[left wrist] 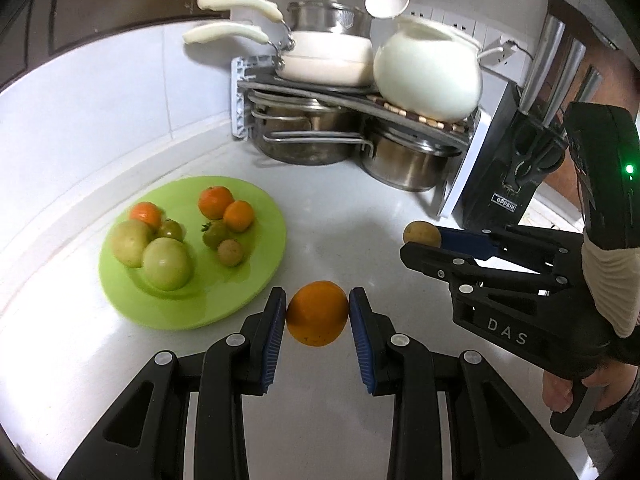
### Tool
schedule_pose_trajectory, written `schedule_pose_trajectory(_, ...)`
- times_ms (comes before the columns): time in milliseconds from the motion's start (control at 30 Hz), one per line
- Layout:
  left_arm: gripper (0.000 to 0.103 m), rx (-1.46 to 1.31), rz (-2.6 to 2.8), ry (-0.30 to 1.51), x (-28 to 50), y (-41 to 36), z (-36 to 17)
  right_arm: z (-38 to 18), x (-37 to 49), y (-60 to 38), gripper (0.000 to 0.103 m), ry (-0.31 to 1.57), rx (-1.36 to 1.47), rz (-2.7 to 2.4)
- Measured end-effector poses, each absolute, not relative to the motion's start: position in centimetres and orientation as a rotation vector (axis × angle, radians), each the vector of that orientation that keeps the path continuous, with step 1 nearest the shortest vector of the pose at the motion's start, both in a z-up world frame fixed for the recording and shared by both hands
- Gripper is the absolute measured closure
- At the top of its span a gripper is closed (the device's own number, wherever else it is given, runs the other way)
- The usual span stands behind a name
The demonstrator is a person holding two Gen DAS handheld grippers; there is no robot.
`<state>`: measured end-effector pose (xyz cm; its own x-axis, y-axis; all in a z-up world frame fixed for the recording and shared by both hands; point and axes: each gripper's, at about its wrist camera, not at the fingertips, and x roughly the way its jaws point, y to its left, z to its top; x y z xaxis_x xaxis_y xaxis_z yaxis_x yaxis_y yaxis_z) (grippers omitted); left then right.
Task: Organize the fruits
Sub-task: 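Carry the orange and small brown fruit over the green plate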
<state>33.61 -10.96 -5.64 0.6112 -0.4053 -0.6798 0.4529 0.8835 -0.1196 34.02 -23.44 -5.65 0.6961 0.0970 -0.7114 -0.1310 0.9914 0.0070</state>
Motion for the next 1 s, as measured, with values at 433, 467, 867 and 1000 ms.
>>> schedule_pose_trajectory(433, 0.070, 0.012, -0.424, 0.691, 31.8, -6.5, -2.7, -2.3, 32.4, -19.6, 0.075, 0.721, -0.056, 0.187)
schedule_pose_trajectory(467, 0.070, 0.010, -0.418, 0.687, 31.8, -6.3, -2.5, -2.1, 32.4, -19.3, 0.075, 0.717, -0.054, 0.193)
schedule_pose_trajectory(867, 0.070, -0.015, -0.358, 0.654, 33.6, -3.2, -0.7, -0.3, 34.9, -16.1, 0.075, 0.689, -0.037, 0.278)
schedule_pose_trajectory(1000, 0.070, -0.021, -0.350, 0.658, 35.1, -2.8, -0.5, -0.5, 36.4, -15.4, 0.075, 0.701, -0.031, 0.303)
